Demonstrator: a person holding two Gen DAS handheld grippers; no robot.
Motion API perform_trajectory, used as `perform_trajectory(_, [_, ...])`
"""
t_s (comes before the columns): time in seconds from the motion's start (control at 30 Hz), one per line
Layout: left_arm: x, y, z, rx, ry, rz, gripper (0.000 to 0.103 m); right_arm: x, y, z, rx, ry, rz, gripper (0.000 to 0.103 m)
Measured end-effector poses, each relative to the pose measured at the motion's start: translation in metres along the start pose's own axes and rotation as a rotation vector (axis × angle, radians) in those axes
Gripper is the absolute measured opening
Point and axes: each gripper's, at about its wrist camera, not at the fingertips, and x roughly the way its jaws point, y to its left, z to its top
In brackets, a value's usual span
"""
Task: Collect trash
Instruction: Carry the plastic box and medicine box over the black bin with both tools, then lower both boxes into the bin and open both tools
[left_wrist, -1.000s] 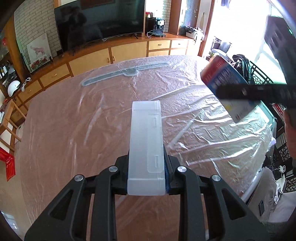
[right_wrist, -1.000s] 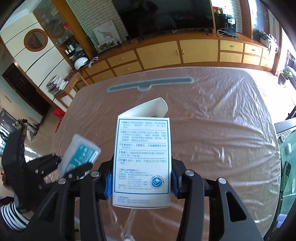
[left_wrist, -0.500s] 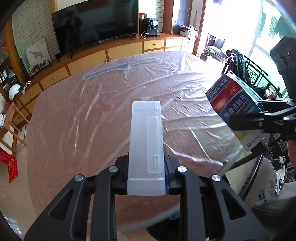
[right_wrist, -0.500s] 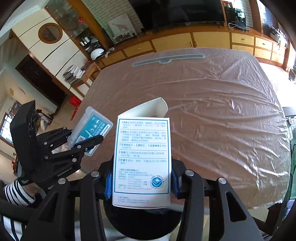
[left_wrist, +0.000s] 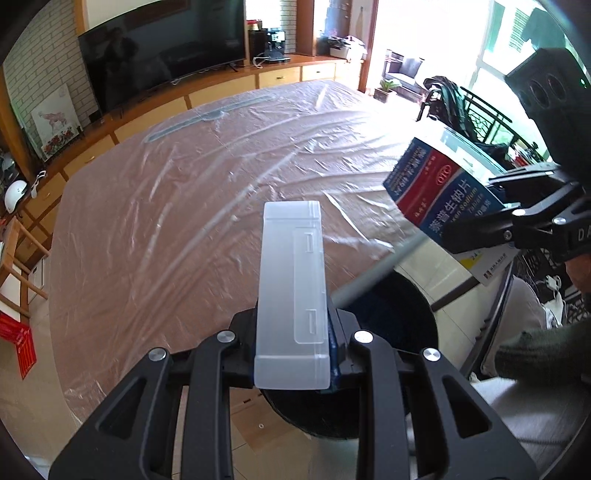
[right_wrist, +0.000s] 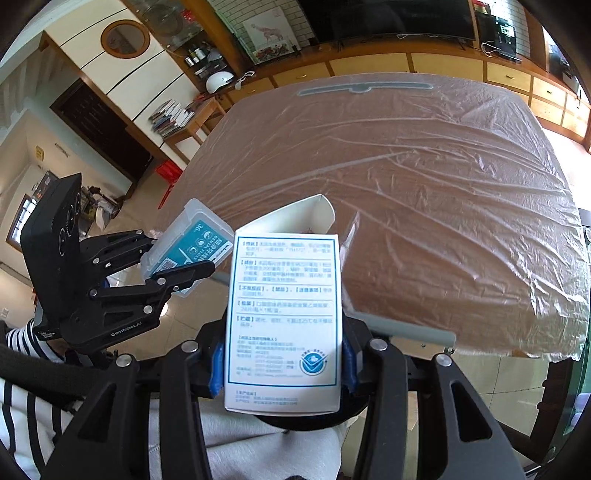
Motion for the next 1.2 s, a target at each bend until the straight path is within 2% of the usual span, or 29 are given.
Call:
perform_trajectory(0.27, [-0.009,-0.022,-0.019,0.073,0.018,-0.049,0.028,0.003,0.015,-0.024,-0.052,0.054,0.021,0.045])
perform_trajectory(0.6, [0.001,-0.049,-0.046,0.150,0.093,-0.092,0.028,0.016,0.026,-0.054,-0.108,0.139,0.007,0.045])
perform_trajectory(0.93, [0.034,-0.054,-0.064,0.165,0.197,-0.077,0.028,0.043,0.027,-0.066,-0.164,0.208,-0.039,0.045])
perform_trajectory(1.2, [0.063,-0.054,-0.075,0.162,0.267,-0.052,0.028,0.072,0.019,-0.069,-0.147,0.249,-0.044,0.045])
